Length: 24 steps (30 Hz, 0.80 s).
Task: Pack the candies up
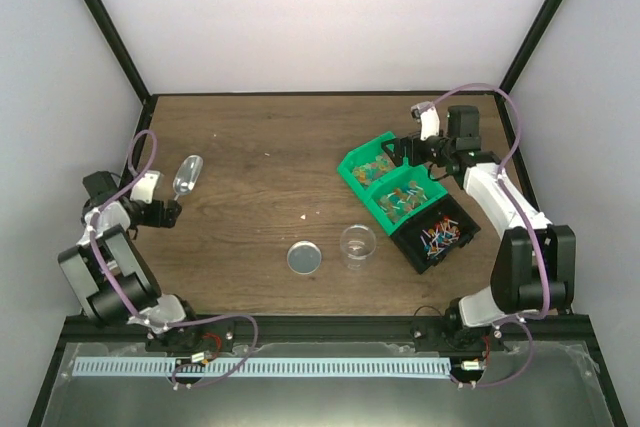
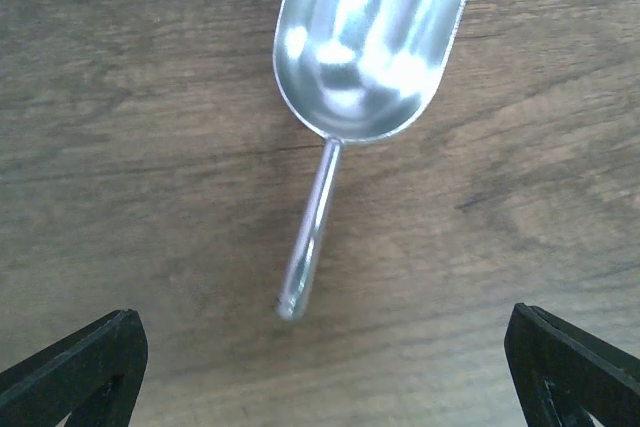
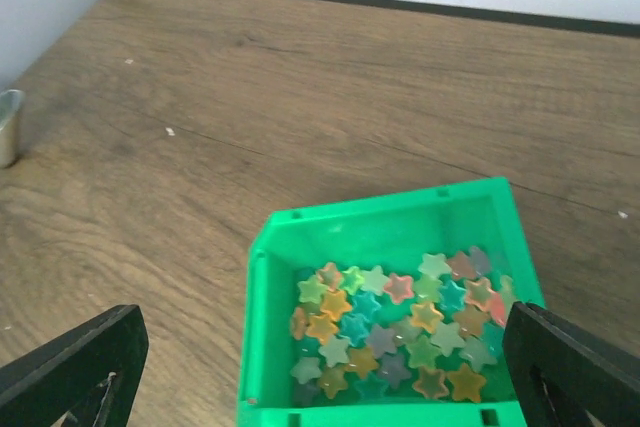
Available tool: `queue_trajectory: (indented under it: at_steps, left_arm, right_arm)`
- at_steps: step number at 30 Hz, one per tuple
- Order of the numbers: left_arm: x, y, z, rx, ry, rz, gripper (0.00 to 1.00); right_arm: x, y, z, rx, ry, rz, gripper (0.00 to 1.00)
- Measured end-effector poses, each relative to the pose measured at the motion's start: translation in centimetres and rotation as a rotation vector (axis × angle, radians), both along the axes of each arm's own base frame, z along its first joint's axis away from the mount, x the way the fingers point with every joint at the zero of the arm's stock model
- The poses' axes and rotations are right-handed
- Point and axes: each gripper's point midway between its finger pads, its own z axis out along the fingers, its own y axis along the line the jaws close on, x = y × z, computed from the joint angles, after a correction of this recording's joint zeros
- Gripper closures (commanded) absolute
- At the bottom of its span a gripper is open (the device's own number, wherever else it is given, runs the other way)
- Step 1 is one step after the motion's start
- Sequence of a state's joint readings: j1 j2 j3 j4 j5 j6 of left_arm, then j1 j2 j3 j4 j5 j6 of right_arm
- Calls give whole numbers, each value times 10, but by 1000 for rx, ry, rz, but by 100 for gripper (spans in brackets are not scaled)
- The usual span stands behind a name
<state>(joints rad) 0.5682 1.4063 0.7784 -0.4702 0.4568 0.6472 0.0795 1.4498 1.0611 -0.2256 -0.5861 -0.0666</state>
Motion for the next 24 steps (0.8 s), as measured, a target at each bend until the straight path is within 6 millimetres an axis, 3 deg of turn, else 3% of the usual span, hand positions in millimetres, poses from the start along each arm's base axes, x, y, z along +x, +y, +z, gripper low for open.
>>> queue_trajectory:
  at_steps: [5, 11, 18, 24]
  left_arm:
    - [10, 5, -23, -14, -24, -81, 4]
    - [8, -2, -54, -20, -69, -157, 9]
    - [28, 6, -57, -10, -208, -203, 24]
    - [47, 18, -56, -45, -259, -214, 46]
  right_arm:
    - [9, -10, -17, -44, 57, -67, 0]
    - [5, -6, -18, -30, 88, -42, 0]
    - [2, 1, -11, -1, 85, -4, 0]
    - [-1, 4, -11, 13, 95, 15, 0]
